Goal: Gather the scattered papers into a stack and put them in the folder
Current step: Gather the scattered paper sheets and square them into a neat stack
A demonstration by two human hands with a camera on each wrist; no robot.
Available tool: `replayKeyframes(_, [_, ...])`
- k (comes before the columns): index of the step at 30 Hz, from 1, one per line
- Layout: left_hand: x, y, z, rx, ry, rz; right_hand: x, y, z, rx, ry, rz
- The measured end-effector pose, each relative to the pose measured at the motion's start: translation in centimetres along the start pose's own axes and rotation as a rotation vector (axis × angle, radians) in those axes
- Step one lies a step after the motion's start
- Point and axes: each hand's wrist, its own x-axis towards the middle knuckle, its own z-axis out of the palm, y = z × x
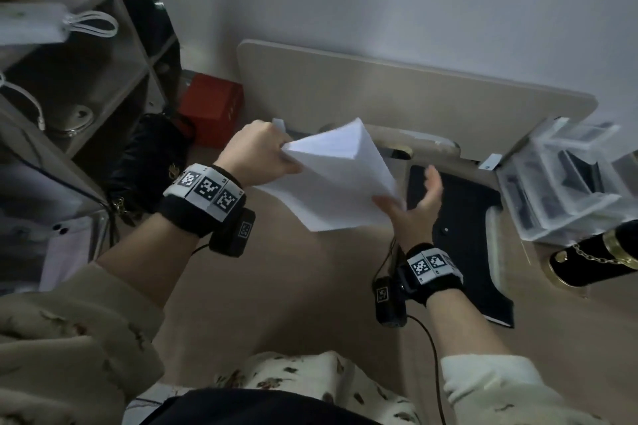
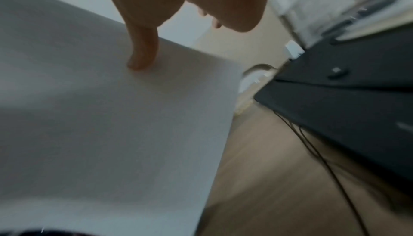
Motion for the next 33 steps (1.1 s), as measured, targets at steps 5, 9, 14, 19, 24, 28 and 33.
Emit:
replayKeyframes(5, [-0.4,2.9,-1.4,0.175,-0.049,0.122,0.6,-0.2,1.1,-0.270,-0.268,-0.187])
replayKeyframes(9, [0.5,3.0,-1.8,0.293,-0.032,0.118,0.2,-0.9,1.2,-0.087,-0.374,-0.014])
replayKeyframes(14, [1.6,1.2,-0.9,0.123,0.222,0.233,0.4,-1.4,1.6,0.061,-0.336,0.114])
replayKeyframes(19, [1.5,-3.5,1.5,-0.543,0.359,-0.103,0.2,-2.0,1.2,0.126,-0.282,0.165])
replayKeyframes(24, [0.0,-5.0,5.1,-1.040,-0.033,-0.226,0.1,-1.7,1.6,0.175,-0.293,0.181])
replayKeyframes(28, [-0.4,-4.9,6.6,-1.102,-0.166,-0.233,0.0,-1.8,2.2,0.174,-0.333,0.187])
replayKeyframes(33, [-0.1,-4.2,7.0,-1.106,0.071,-0.312,0.0,-1.6,3.0,0.168,-0.276,0.227])
